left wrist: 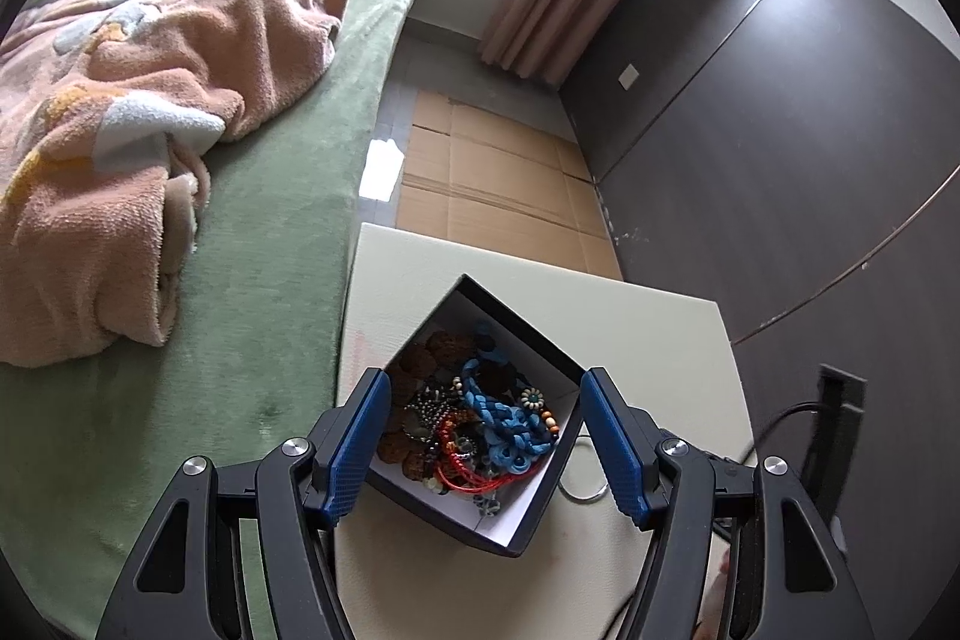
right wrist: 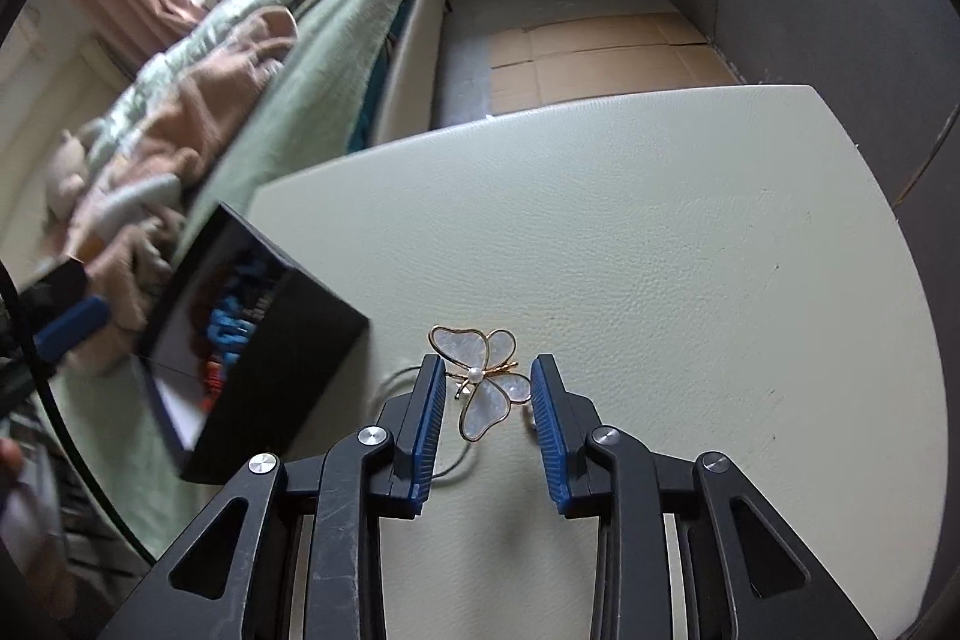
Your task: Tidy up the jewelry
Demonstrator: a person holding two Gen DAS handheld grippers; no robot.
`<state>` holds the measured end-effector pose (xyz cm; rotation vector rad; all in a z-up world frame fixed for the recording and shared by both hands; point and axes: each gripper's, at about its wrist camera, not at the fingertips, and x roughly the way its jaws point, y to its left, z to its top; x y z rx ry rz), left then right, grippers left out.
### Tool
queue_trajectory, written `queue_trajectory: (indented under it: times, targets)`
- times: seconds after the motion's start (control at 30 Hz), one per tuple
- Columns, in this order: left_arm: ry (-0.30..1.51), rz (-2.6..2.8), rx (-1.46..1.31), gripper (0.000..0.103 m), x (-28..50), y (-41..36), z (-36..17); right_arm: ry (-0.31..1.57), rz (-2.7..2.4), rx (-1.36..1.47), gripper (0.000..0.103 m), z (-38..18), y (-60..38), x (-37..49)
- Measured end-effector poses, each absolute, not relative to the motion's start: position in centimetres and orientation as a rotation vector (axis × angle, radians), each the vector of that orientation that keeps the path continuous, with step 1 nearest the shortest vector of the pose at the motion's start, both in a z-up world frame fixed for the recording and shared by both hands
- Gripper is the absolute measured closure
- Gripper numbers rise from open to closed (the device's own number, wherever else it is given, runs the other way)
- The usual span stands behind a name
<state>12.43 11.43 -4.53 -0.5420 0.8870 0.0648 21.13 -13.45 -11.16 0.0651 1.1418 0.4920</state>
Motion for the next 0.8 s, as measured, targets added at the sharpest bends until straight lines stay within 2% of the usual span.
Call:
queue_trajectory:
  times: [0.37, 0.43, 0.5, 0.57, 0.67, 0.73, 0.8]
  targets:
    - [0.878, 0.126, -0.541, 0.036, 11.9, 13.4, -4.4, 1.016, 0.663, 0.237, 0.073, -7.0, -11.5, 19.6]
    - [0.872, 0.137, -0.559, 0.028, 11.9, 13.9, -4.5, 0.993, 0.693, 0.256, 0.073, -6.4, -10.5, 19.4]
    - [0.851, 0.142, -0.584, 0.015, 11.7, 14.4, -4.4, 0.973, 0.729, 0.291, 0.073, -6.1, -9.6, 19.2]
    - [0.831, 0.143, -0.599, 0.008, 11.6, 14.8, -4.2, 0.962, 0.75, 0.32, 0.073, -6.1, -9.0, 19.1]
    - [0.817, 0.155, -0.609, 0.007, 11.5, 15.2, -4.0, 0.95, 0.799, 0.395, 0.071, -6.4, -8.1, 19.2]
    - [0.822, 0.158, -0.615, 0.007, 11.5, 15.4, -4.1, 0.996, 0.82, 0.403, 0.048, -7.0, -7.3, 19.4]
    - [0.83, 0.156, -0.609, 0.007, 11.6, 15.4, -4.2, 1.0, 0.802, 0.397, 0.043, -7.3, -7.4, 19.5]
